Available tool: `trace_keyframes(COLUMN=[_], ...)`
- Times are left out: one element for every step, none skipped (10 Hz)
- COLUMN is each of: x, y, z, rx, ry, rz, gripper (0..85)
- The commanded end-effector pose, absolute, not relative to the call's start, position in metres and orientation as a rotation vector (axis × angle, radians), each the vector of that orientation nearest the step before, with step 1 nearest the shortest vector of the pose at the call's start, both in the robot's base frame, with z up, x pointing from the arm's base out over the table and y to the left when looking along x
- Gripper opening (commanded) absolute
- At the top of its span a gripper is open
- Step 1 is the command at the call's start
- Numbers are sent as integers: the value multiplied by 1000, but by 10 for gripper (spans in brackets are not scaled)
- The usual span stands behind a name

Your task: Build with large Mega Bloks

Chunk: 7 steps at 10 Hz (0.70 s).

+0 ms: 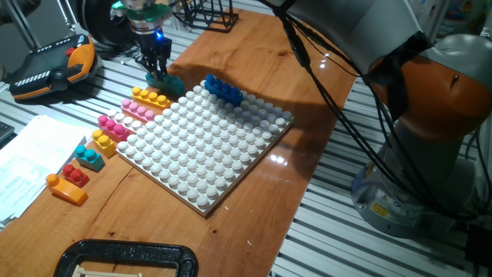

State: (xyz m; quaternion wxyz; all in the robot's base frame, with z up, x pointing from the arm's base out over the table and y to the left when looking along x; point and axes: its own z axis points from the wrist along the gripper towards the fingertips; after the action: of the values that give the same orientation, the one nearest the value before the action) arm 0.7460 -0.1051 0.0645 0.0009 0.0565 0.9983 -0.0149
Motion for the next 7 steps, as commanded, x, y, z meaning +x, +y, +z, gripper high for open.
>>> trace_keyframes(x=[746, 746, 745, 745, 745, 744, 745], y=[-105, -104, -104, -103, -102, -102, -101], z=[61, 60, 61, 62, 63, 65, 68], rx=[177, 169, 146, 137, 128, 123, 133], ry=[3130, 3127, 3134, 3146, 3148, 3149, 3147], rz=[-40, -47, -62, -68, -80, -95, -105], gripper=[340, 340, 340, 170, 0, 0, 0])
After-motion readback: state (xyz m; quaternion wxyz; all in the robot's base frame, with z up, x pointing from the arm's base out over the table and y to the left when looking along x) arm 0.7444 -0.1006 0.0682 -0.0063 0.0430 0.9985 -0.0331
